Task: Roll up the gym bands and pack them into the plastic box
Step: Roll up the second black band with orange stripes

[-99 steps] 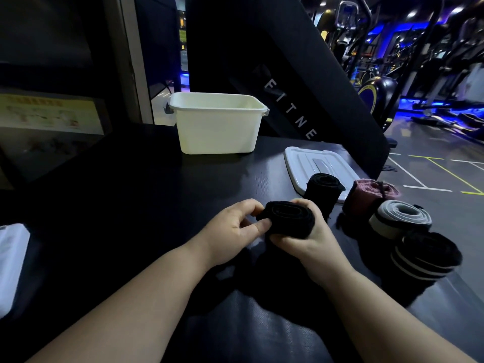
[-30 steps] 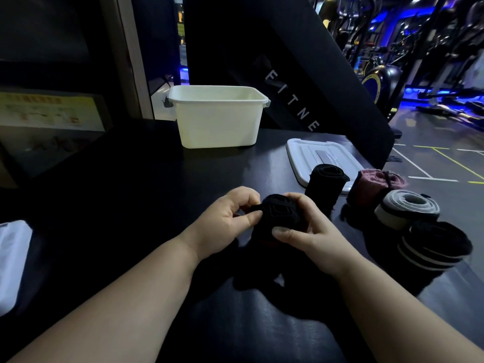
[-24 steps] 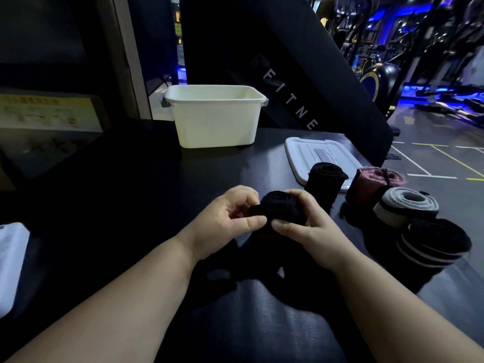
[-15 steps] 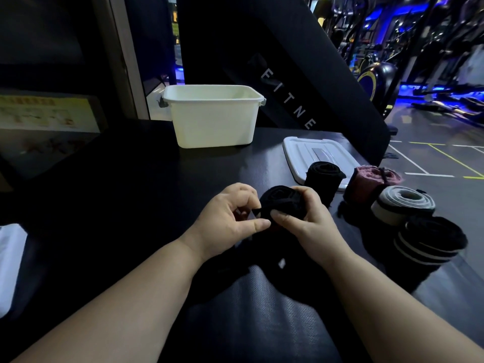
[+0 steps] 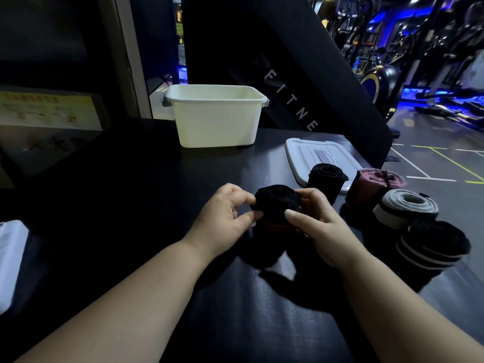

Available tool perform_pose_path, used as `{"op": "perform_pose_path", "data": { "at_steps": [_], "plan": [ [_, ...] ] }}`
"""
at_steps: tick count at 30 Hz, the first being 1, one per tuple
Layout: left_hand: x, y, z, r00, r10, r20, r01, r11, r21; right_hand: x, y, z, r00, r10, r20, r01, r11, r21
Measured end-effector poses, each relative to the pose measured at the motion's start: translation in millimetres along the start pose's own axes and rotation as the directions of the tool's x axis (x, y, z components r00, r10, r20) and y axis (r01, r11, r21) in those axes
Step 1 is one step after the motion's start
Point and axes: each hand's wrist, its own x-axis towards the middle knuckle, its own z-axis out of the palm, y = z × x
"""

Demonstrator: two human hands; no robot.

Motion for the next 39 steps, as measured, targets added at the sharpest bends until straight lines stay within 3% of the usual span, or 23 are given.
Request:
{"op": "perform_pose_path", "data": {
  "at_steps": [4, 8, 10, 15, 24, 31, 36, 39],
  "plan": [
    [-0.3, -0.9, -1.5, 0.999, 0.019, -0.048, -0.016, 0.998, 0.064, -0.3, 2.2, 0.5, 1.000, -0.003, 0.000, 0.003, 1.000, 0.003],
    [0.1, -0.8, 0.6, 0.988, 0.140, -0.069, -0.129, 0.980, 0.151, -1.4, 3.6, 6.3, 0.996, -0.055, -0.073, 0.044, 0.989, -0.141],
    [-0.3, -1.1, 2.0, 0.984, 0.168, -0.057, -0.161, 0.981, 0.108, -1.3, 5.2, 10.1, 0.989, -0.085, -0.118, 0.057, 0.973, -0.224],
    [-5.2, 5.6, 2.7, 0.993, -0.039, 0.109, 0.065, 0.967, -0.248, -0.4, 6.6, 13.7, 0.974, -0.114, -0.194, 0.050, 0.951, -0.305],
    [-7.2, 14.8, 3.2, 0.973, -0.132, 0.191, 0.193, 0.917, -0.349, 4.1, 8.6, 16.6, 0.958, -0.161, -0.238, 0.054, 0.914, -0.402],
    [0.5, 8.4, -1.1, 0.990, -0.134, 0.038, 0.132, 0.990, 0.055, 4.5, 8.2, 14.3, 0.972, -0.124, -0.201, 0.042, 0.930, -0.366],
    [-0.2, 6.0, 0.9, 0.977, -0.186, -0.102, 0.193, 0.980, 0.055, 2.1, 10.5, 8.1, 0.990, -0.066, -0.123, 0.035, 0.971, -0.237],
    [-2.4, 6.5, 0.3, 0.968, -0.202, -0.152, 0.196, 0.979, -0.054, 3.5, 11.0, 7.5, 0.996, -0.054, -0.077, 0.037, 0.979, -0.202]
  ]
}}
